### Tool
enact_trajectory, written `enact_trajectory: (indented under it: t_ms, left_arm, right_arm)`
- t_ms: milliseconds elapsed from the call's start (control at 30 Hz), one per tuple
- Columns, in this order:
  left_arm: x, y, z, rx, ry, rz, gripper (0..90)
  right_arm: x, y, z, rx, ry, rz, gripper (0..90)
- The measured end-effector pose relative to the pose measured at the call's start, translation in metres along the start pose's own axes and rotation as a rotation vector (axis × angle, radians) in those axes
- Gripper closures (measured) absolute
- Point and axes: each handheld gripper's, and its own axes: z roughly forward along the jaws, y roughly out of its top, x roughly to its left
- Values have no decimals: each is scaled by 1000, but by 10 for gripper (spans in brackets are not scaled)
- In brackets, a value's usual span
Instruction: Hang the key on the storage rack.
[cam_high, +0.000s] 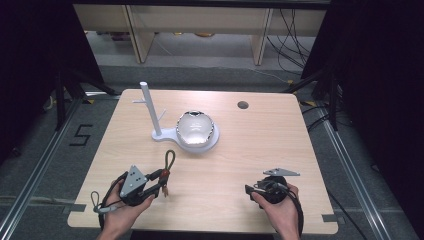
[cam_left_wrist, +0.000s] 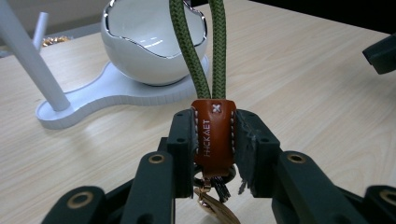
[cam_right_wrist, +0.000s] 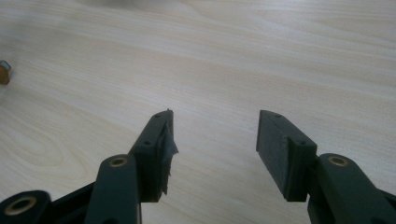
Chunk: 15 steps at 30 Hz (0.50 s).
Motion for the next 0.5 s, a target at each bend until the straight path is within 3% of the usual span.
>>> enact_trajectory:
  t_ms: [500]
  left_arm:
    - [12,-4,-14,-63,59,-21,680]
  right_arm:
    - [0,0,2,-3,-2,-3,474]
